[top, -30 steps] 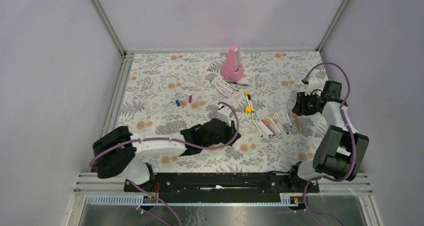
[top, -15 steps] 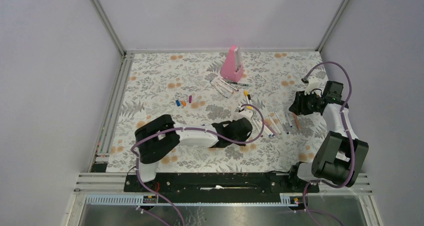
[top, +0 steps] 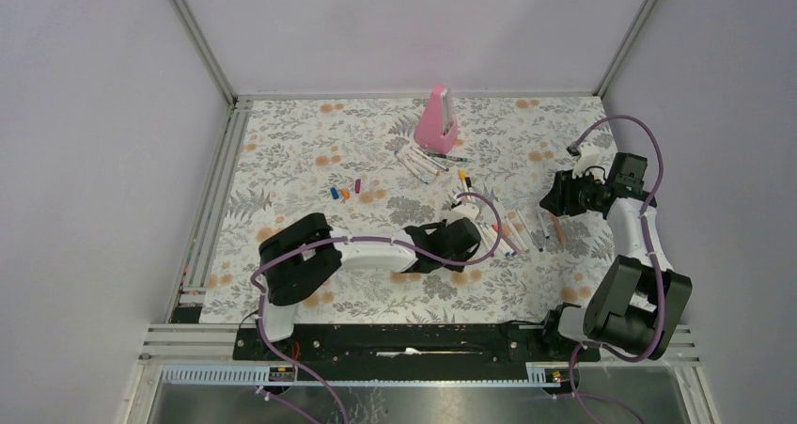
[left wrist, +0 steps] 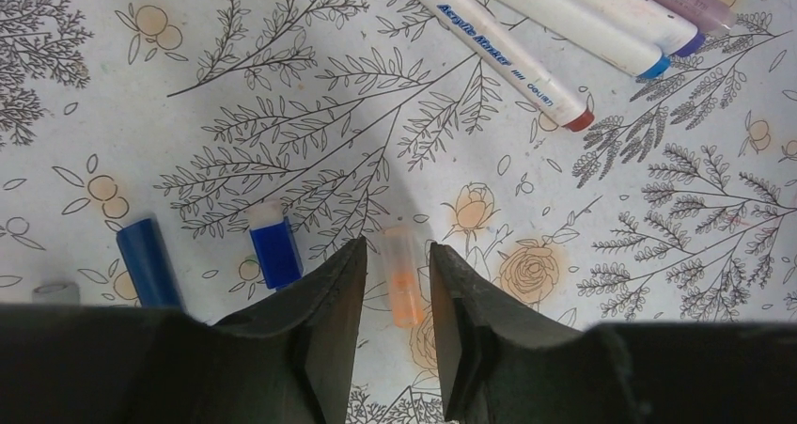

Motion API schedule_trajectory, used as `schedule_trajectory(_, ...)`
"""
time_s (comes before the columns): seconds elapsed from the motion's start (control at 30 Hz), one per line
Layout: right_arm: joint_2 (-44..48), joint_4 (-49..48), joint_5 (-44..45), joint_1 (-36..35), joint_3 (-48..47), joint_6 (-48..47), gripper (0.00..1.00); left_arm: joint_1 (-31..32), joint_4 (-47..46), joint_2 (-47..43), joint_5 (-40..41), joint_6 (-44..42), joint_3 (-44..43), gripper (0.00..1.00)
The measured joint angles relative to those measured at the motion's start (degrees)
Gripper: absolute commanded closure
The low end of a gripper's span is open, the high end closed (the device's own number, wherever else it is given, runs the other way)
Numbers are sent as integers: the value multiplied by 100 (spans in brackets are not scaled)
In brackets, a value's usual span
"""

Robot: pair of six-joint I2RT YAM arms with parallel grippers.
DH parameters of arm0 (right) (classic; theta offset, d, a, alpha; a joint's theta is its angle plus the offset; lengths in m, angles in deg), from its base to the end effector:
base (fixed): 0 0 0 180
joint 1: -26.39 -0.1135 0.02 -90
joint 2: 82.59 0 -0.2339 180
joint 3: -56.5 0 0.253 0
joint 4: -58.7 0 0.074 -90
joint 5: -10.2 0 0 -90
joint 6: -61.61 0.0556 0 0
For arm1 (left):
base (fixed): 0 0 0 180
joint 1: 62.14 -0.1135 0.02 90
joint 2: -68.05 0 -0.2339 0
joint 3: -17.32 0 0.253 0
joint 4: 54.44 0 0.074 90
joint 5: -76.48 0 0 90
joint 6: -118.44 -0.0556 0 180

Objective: Open the pen caps
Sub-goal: Place the pen cap at the center of the board, then pick up the pen from the center of the board.

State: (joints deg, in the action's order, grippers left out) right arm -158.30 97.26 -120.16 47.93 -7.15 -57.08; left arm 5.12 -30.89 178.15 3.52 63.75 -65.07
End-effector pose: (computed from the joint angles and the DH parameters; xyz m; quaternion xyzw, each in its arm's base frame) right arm 0.2769 -0.0706 0.1974 -0.1711 0.8748 0.1599 0.4242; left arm 0.1712 -0.3662 0.1163 0.2095 0.9105 -0.1685 0.3142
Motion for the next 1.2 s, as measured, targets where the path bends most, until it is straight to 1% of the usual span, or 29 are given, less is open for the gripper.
schedule_trajectory(0.1, 39, 15, -157, 0, 35, -26, 51, 0, 26, -105, 39, -39, 26, 63)
schedule_trajectory(0.2, 127, 17, -396, 0, 105, -101, 50, 4, -153, -564, 83, -101, 348, 61)
schedule_trajectory(0.4, 551, -13, -929, 0, 411, -214, 42, 11, -870, -2514, 415, -258, 1602, 47)
schedule_trajectory(0.47, 704, -70, -1143, -7, 525, -232, 41, 11, -1241, -3209, 643, -332, 2063, 36)
schedule_trajectory(0.53, 815, -153, -1290, -57, 599, -247, 40, 11, -1550, -3797, 914, -411, 2535, 20)
schedule_trajectory(0.57, 841, -184, -1316, -120, 610, -262, 40, 9, -1727, -4105, 1067, -461, 2828, 9)
schedule_trajectory(0.6, 852, -210, -1314, -238, 610, -291, 40, 4, -1834, -4398, 1228, -518, 3119, 2)
schedule_trajectory(0.67, 846, -271, -1257, -586, 610, -358, 40, -37, -1974, -4900, 1541, -636, 3639, 1)
schedule_trajectory(0.8, 680, -319, -901, -1504, 562, -452, 40, -289, -1985, -5517, 2011, -879, 4260, 1)
schedule_trajectory(0.93, 131, -374, -299, -2302, 251, -402, 40, -649, -1989, -5899, 2435, -1029, 4651, 1)
schedule_trajectory(1.0, -227, -417, 81, -2686, -9, -308, 41, -728, -1969, -5991, 2649, -1027, 4822, 1)
schedule_trajectory(1.13, -1078, -507, 680, -3182, -734, 72, 45, -743, -1941, -6024, 2857, -1027, 4972, 1)
schedule_trajectory(1.2, -1414, -544, 883, -3268, -1019, 234, 52, -743, -1980, -6024, 2907, -1027, 4990, 1)
